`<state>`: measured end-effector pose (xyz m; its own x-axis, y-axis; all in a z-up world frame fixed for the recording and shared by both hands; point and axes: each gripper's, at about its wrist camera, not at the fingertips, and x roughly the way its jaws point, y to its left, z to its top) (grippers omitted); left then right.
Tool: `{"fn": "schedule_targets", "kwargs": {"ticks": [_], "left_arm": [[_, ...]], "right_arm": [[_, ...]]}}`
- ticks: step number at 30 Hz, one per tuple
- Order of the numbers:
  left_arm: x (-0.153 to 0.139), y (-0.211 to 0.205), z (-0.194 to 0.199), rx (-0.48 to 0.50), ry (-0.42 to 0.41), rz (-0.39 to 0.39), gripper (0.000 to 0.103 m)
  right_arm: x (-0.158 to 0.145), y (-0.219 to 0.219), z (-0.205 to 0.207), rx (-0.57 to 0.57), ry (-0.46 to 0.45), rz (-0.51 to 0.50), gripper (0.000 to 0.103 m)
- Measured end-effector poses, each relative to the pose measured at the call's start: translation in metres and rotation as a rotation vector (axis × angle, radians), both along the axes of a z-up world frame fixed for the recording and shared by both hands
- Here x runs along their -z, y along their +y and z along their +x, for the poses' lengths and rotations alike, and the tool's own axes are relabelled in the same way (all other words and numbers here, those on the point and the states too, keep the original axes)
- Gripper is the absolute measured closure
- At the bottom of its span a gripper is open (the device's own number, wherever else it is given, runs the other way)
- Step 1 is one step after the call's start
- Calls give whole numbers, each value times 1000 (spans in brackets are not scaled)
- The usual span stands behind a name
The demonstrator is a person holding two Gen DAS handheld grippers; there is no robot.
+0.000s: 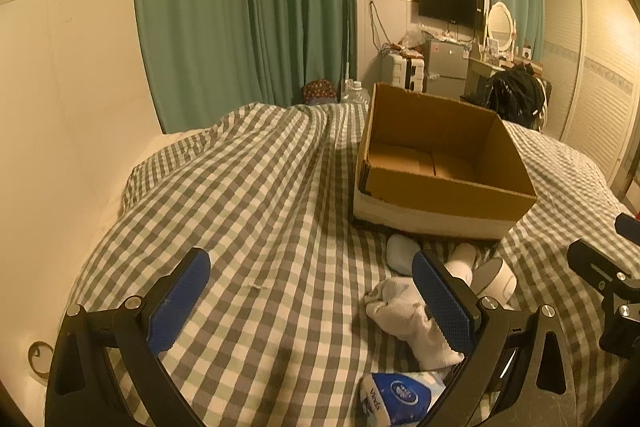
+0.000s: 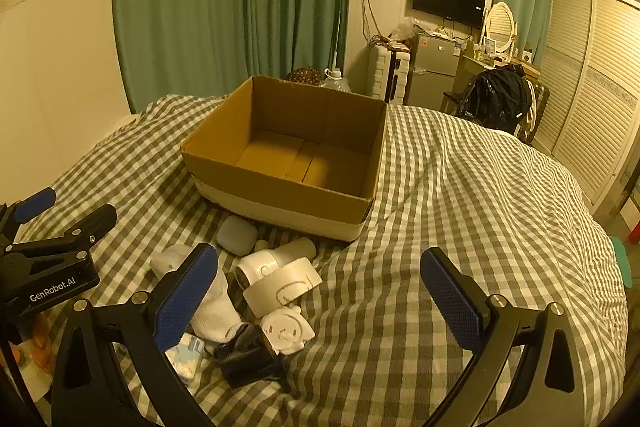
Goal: Organize objects
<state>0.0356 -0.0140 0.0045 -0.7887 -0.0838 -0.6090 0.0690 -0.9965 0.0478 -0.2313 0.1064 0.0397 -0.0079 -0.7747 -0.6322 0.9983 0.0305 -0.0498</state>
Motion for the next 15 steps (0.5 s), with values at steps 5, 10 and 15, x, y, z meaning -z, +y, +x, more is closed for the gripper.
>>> {"fn": "schedule_targets", "kwargs": {"ticks": [5,10,15], "left_arm": [[7,4,4,11,-42,-5,0],[18,9,9,24,-99,-14,0],[32,17,17,59,-158,-16,0]], "right_arm": [[2,5,-2,-3,7,14,1],[4,8,-5,-12,7,25,1],[10,13,-10,-7,8,43,1]]}}
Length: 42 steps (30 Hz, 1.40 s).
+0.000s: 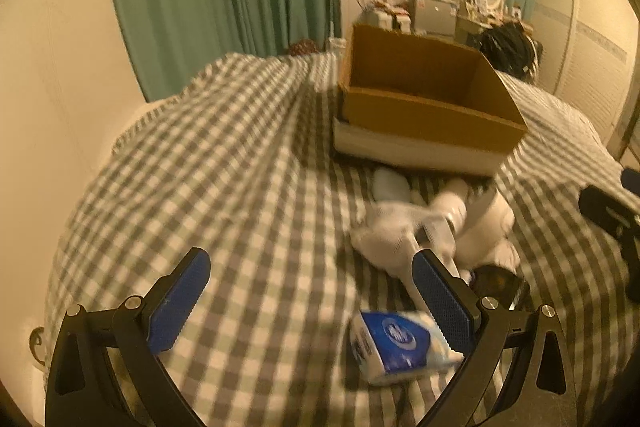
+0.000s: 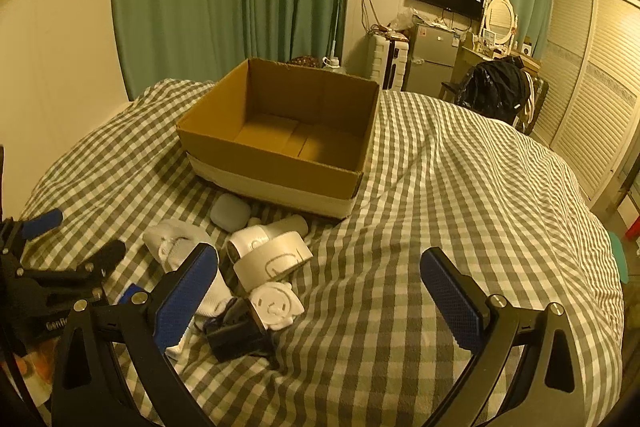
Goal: Organize objects
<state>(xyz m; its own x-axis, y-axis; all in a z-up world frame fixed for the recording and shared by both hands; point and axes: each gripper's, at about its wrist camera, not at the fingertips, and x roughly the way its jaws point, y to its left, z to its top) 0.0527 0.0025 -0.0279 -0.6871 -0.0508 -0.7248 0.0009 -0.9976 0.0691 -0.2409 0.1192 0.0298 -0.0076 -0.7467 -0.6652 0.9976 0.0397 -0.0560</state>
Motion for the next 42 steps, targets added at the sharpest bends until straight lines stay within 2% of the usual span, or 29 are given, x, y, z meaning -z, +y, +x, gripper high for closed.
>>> {"fn": "schedule_targets", "kwargs": {"ticks": [12,16,17,18,19,24,28,31,38,42], "left_arm": [[39,39,23,200,-171,35,0],[51,44,16,211,-195,28,2],[51,41,14,214,-195,29,4],[52,42,14,218,-190,33,16],[52,42,14,223,-192,45,19],[39,31,18,212,-147,93,20],[14,17,25,156,-51,40,20],[8,7,23,107,-17,2,20],[13,-12,16,47,-27,20,20],[14,-13,20,49,-23,29,20]], "right_arm": [[15,7,-7,6,-11,39,1],[21,7,-5,0,-9,54,1],[23,6,-4,-5,-9,61,1],[24,6,-3,-7,-9,64,1],[26,6,-3,-10,-9,69,1],[32,4,2,-35,-5,91,1],[39,3,7,-62,-7,108,1],[47,-1,14,-88,3,138,1],[75,-6,41,-175,64,223,1],[88,-8,47,-211,68,273,9]]}}
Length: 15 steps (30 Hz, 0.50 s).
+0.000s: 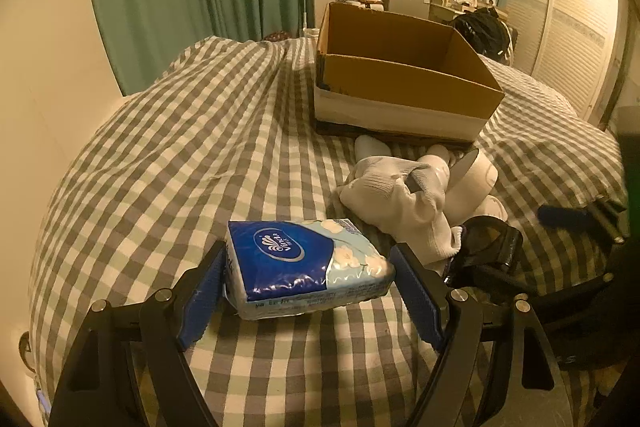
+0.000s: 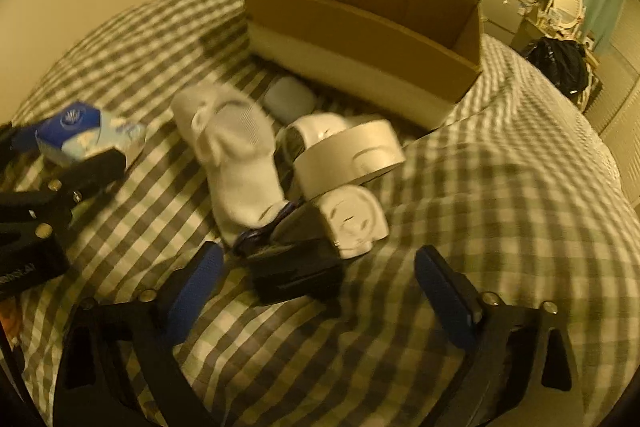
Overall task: Organize objects
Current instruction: 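Grasp the blue tissue pack with the left tool while the right tool grasps the black cup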
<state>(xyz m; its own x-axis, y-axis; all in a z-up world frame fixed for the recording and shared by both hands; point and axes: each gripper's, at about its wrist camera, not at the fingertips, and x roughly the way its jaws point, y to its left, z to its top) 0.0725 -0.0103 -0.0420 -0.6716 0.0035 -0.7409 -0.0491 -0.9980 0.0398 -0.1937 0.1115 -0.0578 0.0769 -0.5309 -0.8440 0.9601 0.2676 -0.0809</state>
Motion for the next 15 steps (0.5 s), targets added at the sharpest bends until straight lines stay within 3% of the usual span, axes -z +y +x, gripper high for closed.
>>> {"fn": "schedule_targets", "kwargs": {"ticks": [5,10,13,15], "left_arm": [[-3,0,6,-5,0,8,20],[-5,1,9,-7,4,14,20],[-5,1,10,-15,3,18,20],[-5,1,11,-15,4,20,20]], "right_arm": [[12,-1,5,-22,14,35,20],[17,0,1,-38,-23,59,49],[14,0,-2,-40,-37,54,58],[10,1,-4,-35,-46,43,59]]}}
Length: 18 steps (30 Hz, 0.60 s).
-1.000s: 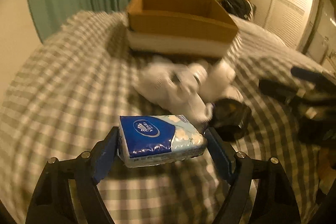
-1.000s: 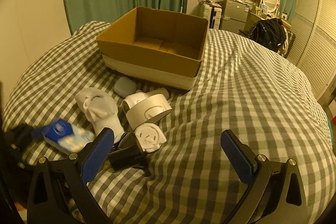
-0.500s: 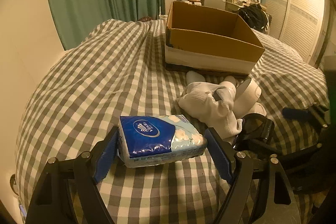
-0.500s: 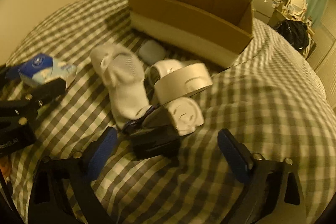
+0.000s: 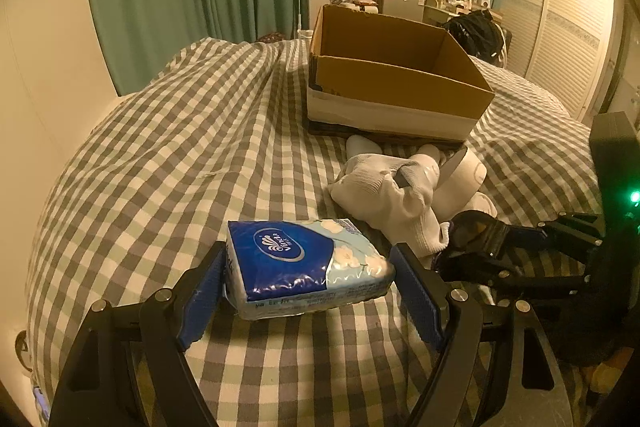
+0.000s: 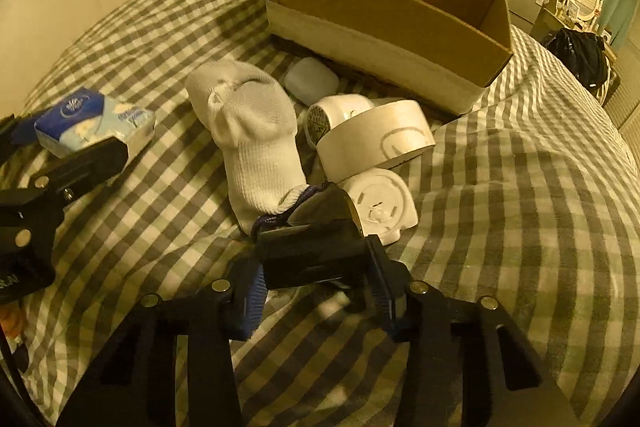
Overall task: Organize objects
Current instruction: 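Grasp the blue tissue pack with the left tool while the right tool grasps the black cup, then carry both held items over the cardboard box and open both tools to drop them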
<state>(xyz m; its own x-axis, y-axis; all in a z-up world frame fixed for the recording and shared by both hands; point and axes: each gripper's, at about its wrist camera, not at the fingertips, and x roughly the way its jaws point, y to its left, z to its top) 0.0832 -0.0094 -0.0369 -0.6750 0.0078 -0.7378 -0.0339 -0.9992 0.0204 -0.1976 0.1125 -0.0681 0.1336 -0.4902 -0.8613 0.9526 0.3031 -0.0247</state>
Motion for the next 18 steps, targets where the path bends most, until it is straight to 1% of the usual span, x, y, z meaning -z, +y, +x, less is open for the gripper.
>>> {"fn": "schedule_targets", "kwargs": {"ticks": [4,9,13,18], "left_arm": [[-2,-1,2,-1,5,8,20],[-7,-1,2,-11,14,14,20],[-12,-1,0,-8,21,19,20],[-24,3,-10,1,38,28,20]], "right_arm": [[-8,2,-5,5,-33,-18,59],[-25,7,-6,11,-52,-77,59],[-43,11,-8,15,-45,-125,59],[-74,10,-15,18,-46,-192,59]]}}
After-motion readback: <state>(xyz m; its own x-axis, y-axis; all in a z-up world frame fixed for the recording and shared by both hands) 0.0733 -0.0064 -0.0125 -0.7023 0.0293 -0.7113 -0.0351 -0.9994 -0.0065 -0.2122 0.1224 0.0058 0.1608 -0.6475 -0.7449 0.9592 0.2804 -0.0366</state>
